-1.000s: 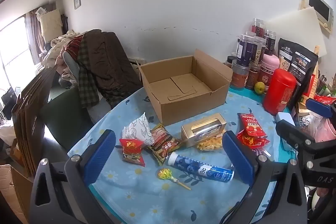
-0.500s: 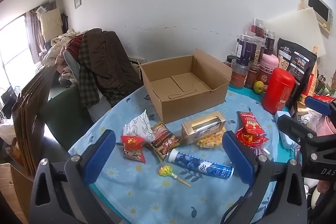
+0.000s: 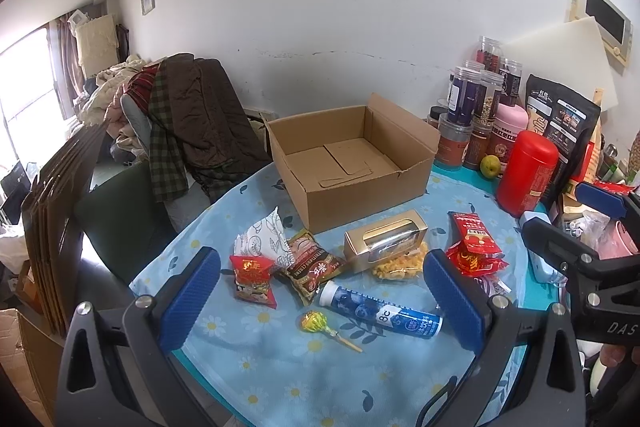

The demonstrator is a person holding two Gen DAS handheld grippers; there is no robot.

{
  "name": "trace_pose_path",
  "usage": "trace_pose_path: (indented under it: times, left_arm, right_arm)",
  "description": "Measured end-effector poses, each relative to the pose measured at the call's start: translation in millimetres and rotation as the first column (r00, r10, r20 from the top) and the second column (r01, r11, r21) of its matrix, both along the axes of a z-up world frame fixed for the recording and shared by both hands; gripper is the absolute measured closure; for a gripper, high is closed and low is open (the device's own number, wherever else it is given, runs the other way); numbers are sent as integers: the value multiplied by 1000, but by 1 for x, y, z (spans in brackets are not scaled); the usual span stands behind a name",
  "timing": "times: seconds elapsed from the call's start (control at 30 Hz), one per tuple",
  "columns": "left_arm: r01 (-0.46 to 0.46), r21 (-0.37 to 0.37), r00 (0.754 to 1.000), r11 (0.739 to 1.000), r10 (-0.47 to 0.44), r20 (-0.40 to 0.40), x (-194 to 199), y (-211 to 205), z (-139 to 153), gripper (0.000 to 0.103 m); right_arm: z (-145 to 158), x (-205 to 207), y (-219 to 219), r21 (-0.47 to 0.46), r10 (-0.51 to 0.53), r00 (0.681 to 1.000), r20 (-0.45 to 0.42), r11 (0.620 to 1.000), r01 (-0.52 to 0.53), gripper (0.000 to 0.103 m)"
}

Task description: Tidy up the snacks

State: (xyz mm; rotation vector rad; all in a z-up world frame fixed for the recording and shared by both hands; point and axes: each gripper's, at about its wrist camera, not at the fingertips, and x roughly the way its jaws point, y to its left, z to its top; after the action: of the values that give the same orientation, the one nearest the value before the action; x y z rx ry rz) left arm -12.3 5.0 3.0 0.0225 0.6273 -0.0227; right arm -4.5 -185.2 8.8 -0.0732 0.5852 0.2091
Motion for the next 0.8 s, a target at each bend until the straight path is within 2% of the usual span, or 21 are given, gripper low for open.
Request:
trace_pose_path:
  times: [0.8]
  left_arm:
    - [15,-7,1000,1000,-15,4,-2,1,3,0]
  right_arm:
    - [1,0,2,4,2,1000,4,1000,-2,0]
